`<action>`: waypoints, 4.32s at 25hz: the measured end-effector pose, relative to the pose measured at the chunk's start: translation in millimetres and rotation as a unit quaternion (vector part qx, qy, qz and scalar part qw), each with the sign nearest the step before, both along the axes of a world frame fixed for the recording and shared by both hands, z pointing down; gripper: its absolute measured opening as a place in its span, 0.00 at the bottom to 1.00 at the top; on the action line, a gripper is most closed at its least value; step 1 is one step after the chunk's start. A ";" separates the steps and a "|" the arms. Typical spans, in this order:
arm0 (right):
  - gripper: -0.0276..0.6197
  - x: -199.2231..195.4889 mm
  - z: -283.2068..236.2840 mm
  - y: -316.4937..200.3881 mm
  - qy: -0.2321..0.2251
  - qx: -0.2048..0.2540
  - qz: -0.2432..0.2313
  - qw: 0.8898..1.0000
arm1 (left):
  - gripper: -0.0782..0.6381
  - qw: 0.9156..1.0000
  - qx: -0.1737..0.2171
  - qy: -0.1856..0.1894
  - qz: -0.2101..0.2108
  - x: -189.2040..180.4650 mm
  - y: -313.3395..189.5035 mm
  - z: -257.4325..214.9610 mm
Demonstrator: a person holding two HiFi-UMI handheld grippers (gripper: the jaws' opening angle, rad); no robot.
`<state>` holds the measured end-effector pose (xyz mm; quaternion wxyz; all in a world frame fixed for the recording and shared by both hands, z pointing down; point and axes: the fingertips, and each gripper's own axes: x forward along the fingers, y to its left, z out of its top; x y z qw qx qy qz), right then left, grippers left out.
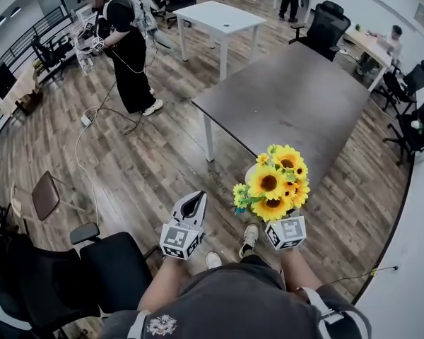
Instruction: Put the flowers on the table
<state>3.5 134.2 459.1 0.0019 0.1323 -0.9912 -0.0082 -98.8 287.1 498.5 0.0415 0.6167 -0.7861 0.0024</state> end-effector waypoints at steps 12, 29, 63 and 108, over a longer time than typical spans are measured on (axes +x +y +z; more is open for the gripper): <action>0.86 -16.5 11.9 -90.2 0.019 0.011 -0.002 1.000 | 0.12 0.999 -0.030 -0.013 0.008 -18.7 -97.5 13.5; 0.86 -9.0 35.0 -245.7 0.043 -0.008 0.000 0.999 | 0.12 0.997 -0.057 -0.015 0.050 -0.9 -276.6 8.6; 0.86 -94.3 36.3 -374.3 0.045 0.008 0.142 0.989 | 0.12 0.986 -0.022 -0.018 0.167 -118.8 -428.9 10.5; 0.86 2.6 182.9 -478.0 0.157 -0.110 0.364 0.911 | 0.12 0.934 -0.083 0.004 0.348 -77.5 -578.0 80.9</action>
